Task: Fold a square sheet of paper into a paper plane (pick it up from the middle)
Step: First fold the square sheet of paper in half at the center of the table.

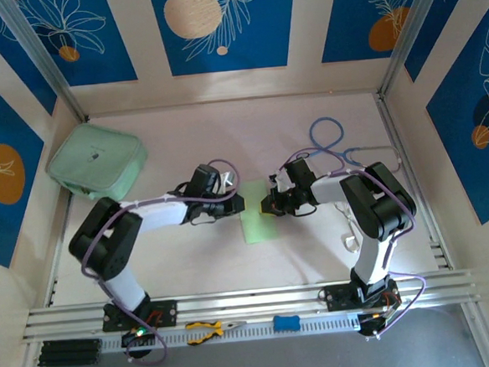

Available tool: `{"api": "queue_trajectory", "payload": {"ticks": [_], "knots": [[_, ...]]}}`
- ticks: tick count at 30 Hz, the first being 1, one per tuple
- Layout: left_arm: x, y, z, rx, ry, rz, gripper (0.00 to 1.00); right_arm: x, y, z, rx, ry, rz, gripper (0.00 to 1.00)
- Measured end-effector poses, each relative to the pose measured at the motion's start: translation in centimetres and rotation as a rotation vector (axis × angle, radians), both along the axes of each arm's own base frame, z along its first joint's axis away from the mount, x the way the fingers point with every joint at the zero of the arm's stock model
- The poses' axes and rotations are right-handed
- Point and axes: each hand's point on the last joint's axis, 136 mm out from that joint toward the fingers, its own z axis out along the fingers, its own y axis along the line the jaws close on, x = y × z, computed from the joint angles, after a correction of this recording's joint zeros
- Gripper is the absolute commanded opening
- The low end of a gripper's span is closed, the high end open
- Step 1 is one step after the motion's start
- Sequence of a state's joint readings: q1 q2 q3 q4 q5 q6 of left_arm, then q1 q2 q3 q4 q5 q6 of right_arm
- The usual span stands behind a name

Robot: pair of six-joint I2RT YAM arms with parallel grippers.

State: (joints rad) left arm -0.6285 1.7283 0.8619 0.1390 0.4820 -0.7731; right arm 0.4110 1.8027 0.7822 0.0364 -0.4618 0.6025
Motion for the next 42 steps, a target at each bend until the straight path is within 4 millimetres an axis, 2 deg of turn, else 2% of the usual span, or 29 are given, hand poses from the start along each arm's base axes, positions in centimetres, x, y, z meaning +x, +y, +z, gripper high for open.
{"api": "queue_trajectory", "payload": {"ticks": [2,6,10,14,28,34,36,39,42], "knots": [[1.0,-0.3,-0.3,-0.008,0.007,0.006,0.00,0.0,0.0,0.0,0.000,0.000,0.000,0.00],[1.7,-0.4,-1.1,-0.005,0.024,0.009,0.00,0.0,0.0,0.0,0.000,0.000,0.000,0.00],[1.6,-0.3,-2.3,0.009,0.041,-0.001,0.00,0.0,0.0,0.0,0.000,0.001,0.000,0.00],[1.1,0.0,-4.3,0.019,0.072,-0.010,0.00,-0.1,0.0,0.0,0.000,0.001,0.001,0.00],[1.4,0.2,-3.8,0.027,0.091,-0.024,0.00,-0.1,0.0,0.0,0.001,0.002,0.001,0.00],[3.4,-0.3,-2.3,0.013,0.066,-0.015,0.00,-0.1,0.0,0.0,0.001,0.002,0.001,0.00],[3.9,-0.2,-2.6,0.016,0.070,-0.009,0.00,-0.1,0.0,0.0,0.001,0.002,0.001,0.00],[4.2,0.5,-4.1,0.037,0.093,-0.001,0.00,-0.1,0.0,0.0,0.001,0.002,0.001,0.00],[4.3,0.7,-4.3,0.016,0.106,-0.008,0.00,-0.1,0.0,-0.1,0.001,0.002,0.001,0.00]]}}
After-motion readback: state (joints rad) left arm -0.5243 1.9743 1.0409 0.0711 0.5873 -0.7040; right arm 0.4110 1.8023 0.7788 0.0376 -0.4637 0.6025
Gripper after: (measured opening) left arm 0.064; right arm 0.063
